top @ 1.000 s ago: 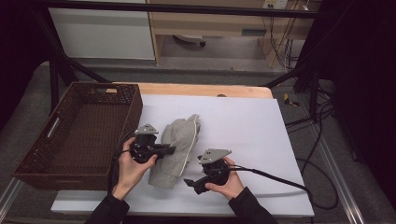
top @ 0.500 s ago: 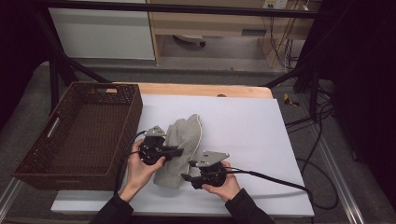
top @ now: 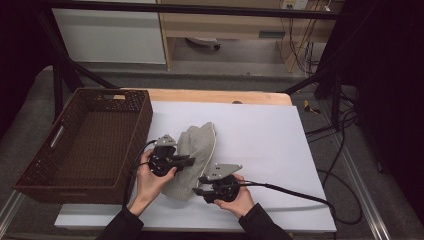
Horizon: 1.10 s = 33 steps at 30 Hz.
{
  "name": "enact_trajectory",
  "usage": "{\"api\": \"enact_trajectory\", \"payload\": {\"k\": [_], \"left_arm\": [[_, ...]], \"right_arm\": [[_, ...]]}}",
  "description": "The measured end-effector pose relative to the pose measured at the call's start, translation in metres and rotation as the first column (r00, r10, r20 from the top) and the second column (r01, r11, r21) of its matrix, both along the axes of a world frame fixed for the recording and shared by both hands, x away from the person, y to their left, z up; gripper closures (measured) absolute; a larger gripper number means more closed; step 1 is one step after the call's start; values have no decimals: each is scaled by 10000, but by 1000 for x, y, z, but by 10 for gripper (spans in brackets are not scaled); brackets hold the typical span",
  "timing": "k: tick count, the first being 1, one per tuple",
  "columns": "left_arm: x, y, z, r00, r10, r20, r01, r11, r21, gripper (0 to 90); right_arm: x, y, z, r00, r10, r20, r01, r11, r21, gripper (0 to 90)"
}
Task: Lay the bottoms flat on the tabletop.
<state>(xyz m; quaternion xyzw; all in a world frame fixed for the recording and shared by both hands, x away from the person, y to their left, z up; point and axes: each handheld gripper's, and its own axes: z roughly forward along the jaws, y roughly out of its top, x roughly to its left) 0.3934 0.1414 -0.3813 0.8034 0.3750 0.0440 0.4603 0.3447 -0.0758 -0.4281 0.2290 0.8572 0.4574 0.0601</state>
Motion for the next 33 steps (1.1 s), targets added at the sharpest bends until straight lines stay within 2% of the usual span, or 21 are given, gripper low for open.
{"api": "enact_trajectory", "payload": {"k": [1,2,5,7,9,10,13,16,19,24,29,33], "left_arm": [[1,0,0,10000,-19,-56,18,10000,-37,817],[1,0,-1,10000,-42,-86,41,9999,-99,817],[-1,-5,-2,9999,-169,23,169,9998,-59,816],[-3,-8,-3,9996,-271,95,271,9996,-6,815],[-3,-10,-4,9994,-304,167,303,9995,50,811],[-3,-10,-5,9993,-327,155,326,9995,49,806],[-2,-10,-8,9990,-379,231,378,9993,45,772],[-2,-7,-7,9982,-440,415,439,9990,32,659],[-4,-3,-4,9961,-307,833,301,9995,82,476],[-11,11,3,9948,-330,963,330,9995,20,246],[-22,27,8,9950,-232,967,221,9997,119,145],[-31,30,6,9952,-271,944,249,9994,250,103]], "right_arm": [[-1,2,-2,9999,93,-142,-91,9998,149,446],[-2,4,-3,9999,93,-97,-92,9998,165,426],[-5,12,-5,9995,140,301,-133,9996,-232,420],[-6,15,-5,9990,33,442,-23,9998,-215,542],[-5,14,-5,9988,-102,482,122,9991,-398,747],[-5,13,-4,9986,-81,529,104,9990,-428,806],[-5,12,-3,9986,-83,530,105,9991,-405,900],[-5,9,1,9987,-87,505,103,9994,-318,900],[-4,4,7,9982,-224,555,233,9996,-159,900],[0,-8,17,9961,-611,635,604,9981,126,900],[5,-17,25,9921,-990,776,971,9949,285,900],[10,-19,32,9909,-1089,791,1050,9931,521,900]]}}
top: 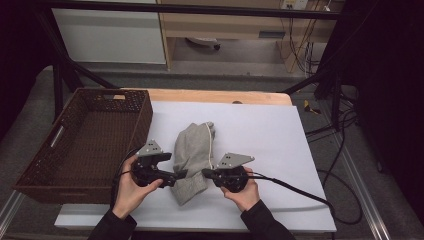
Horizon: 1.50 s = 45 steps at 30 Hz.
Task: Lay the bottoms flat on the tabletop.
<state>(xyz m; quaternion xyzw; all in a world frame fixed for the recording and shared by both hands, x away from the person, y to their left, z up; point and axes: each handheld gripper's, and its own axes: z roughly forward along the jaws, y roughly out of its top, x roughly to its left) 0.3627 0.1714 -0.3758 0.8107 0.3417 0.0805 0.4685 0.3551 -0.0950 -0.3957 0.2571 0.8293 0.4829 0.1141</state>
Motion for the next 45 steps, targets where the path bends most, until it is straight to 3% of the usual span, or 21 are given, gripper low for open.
{"api": "enact_trajectory", "payload": {"k": [8,13,16,18,20,21,22,27,28,30,35,37,40,43,45], "left_arm": [[-21,-13,-16,9988,-468,-173,478,9967,660,50],[-30,-29,-24,9965,-738,-395,775,9918,1020,56],[-31,-37,-32,9985,-422,-361,470,9886,1431,116],[-30,-38,-35,9993,-173,-342,220,9895,1430,194],[-28,-35,-36,9996,90,-263,-56,9916,1292,311],[-26,-32,-36,9988,51,-487,-2,9949,1010,373],[-25,-31,-37,9978,70,-666,-19,9970,772,400],[-24,-28,-38,9964,186,-827,-132,9978,657,496],[-24,-27,-38,9958,185,-902,-131,9981,602,526],[-23,-24,-36,9950,216,-973,-160,9982,580,587],[-21,-12,-30,9917,428,-1210,-357,9976,599,711],[-19,-8,-28,9904,542,-1272,-465,9969,630,735],[-17,-3,-27,9889,670,-1329,-589,9962,638,759],[-15,-1,-25,9888,807,-1258,-722,9949,706,773],[-15,1,-24,9891,927,-1146,-840,9934,785,779]], "right_arm": [[12,0,8,9998,-200,30,199,9995,252,900],[20,12,11,9999,-60,89,58,9997,251,900],[22,23,13,9999,80,117,-84,9995,305,900],[23,29,14,9997,194,128,-199,9993,325,900],[24,34,14,9995,278,149,-282,9991,322,900],[24,36,14,9995,299,126,-303,9989,367,900],[25,38,14,9994,307,138,-311,9990,333,900],[27,39,10,9994,342,70,-342,9994,32,890],[26,39,10,9993,353,123,-352,9994,-47,877],[24,35,12,9989,303,347,-300,9995,-94,764],[21,15,14,9968,-337,723,328,9994,137,600],[22,5,11,9964,-586,612,580,9982,115,557],[26,-5,-1,9969,-784,71,785,9968,-117,498],[32,-3,-16,9960,-813,-357,789,9948,-643,447],[36,2,-24,9954,-683,-667,648,9965,-527,424]]}}
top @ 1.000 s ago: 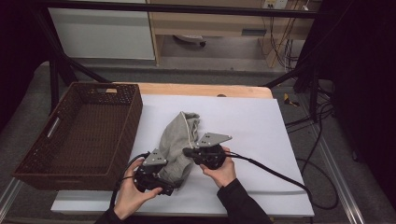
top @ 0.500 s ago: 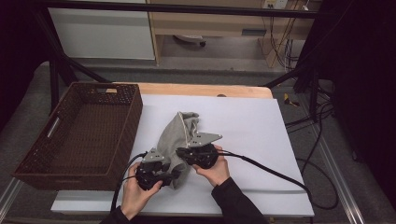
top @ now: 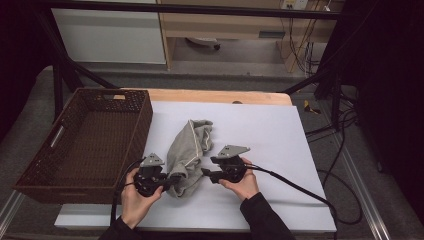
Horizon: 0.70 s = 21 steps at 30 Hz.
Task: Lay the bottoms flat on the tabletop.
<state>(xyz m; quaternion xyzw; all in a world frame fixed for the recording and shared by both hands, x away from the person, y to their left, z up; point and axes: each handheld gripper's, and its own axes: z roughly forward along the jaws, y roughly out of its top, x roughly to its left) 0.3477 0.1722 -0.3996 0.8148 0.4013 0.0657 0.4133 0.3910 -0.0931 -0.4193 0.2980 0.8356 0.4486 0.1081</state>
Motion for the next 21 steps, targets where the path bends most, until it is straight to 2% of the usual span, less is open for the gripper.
{"api": "enact_trajectory", "payload": {"k": [2,4,7,9,10,11,12,13,17,21], "left_arm": [[0,2,2,9998,126,167,-128,9998,171,786],[1,5,3,9992,285,275,-292,9992,269,790],[3,8,3,9986,433,318,-443,9985,324,793],[4,10,3,9984,490,269,-495,9986,191,796],[5,11,4,9983,516,287,-521,9985,158,798],[6,11,4,9985,510,205,-511,9987,44,799],[7,12,4,9981,543,293,-542,9985,-38,801],[8,12,5,9982,521,297,-517,9986,-151,803],[13,10,8,9973,625,375,-615,9977,-270,807],[24,8,14,9953,805,537,-782,9960,-435,809]], "right_arm": [[4,5,-7,9994,34,-339,-30,9999,116,387],[7,10,-13,9985,97,-530,-101,9999,-55,363],[9,17,-19,9958,319,-854,-331,9994,-125,373],[9,20,-22,9935,462,-1041,-463,9989,14,442],[9,20,-22,9919,552,-1142,-554,9985,19,515],[9,20,-23,9906,585,-1234,-587,9983,22,589],[9,19,-22,9905,612,-1228,-628,9980,-89,722],[9,18,-21,9896,730,-1241,-756,9970,-161,812],[3,14,-11,9879,999,-1186,-1063,9932,-483,836],[-14,7,-2,9828,1385,-1221,-1479,9864,-716,836]]}}
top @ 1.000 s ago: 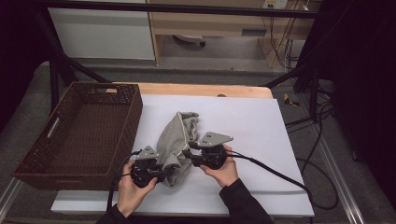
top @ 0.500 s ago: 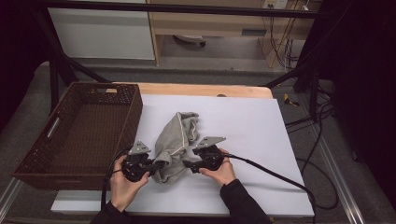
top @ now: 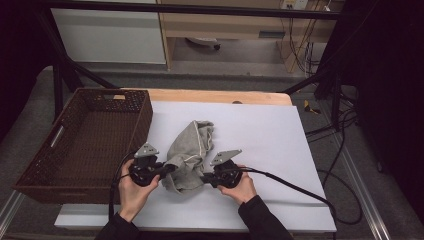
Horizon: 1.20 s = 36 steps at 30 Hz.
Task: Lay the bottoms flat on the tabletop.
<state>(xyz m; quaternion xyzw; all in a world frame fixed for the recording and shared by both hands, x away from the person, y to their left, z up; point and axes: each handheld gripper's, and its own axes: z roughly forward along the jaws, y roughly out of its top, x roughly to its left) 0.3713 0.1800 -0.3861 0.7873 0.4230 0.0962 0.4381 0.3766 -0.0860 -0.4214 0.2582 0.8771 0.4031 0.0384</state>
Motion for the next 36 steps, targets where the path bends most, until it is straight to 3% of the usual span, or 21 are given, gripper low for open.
{"api": "enact_trajectory", "payload": {"k": [5,8,10,12,15,17,18,21,24,25,27,29,31,36], "left_arm": [[17,-7,2,9998,181,0,-181,9996,-225,814],[28,-10,1,9996,274,-66,-277,9987,-425,814],[31,-9,-2,9996,230,-138,-238,9980,-579,814],[31,-8,-4,9997,176,-170,-186,9979,-622,813],[27,-4,-3,9998,74,-194,-86,9980,-632,812],[26,-3,-1,9999,36,-169,-47,9980,-636,811],[25,-3,-1,9999,-9,-170,-1,9981,-618,812],[25,-4,-1,9997,-170,-191,158,9979,-626,810],[24,-6,-1,9990,-387,-242,371,9973,-639,805],[24,-7,-1,9987,-433,-255,416,9969,-664,803],[22,-8,-1,9984,-507,-233,491,9967,-647,793],[20,-9,-2,9976,-655,-208,643,9963,-564,774],[17,-10,-2,9972,-728,-180,716,9955,-616,734],[11,-11,0,9982,-604,-53,599,9962,-639,498]], "right_arm": [[-24,-2,3,9985,502,-228,-506,9985,-189,834],[-31,2,-3,9967,643,-493,-643,9979,9,830],[-32,4,-7,9974,573,-435,-575,9983,-16,805],[-30,2,-5,9994,350,-14,-350,9994,-10,717],[-25,-5,6,9958,-122,906,80,9989,465,565],[-18,-11,15,9830,-692,1698,582,9959,692,434],[-15,-12,17,9783,-802,1912,677,9952,707,419],[-2,-10,20,9742,-1055,1998,871,9913,988,290],[6,-1,17,9698,-782,2311,589,9942,895,278],[9,3,15,9702,-642,2335,462,9956,818,284],[13,10,10,9707,-332,2380,189,9979,622,386],[15,13,7,9748,-118,2228,-1,9986,535,647],[19,12,8,9801,-227,1970,95,9977,675,825],[24,4,21,9749,-1004,1988,833,9922,924,851]]}}
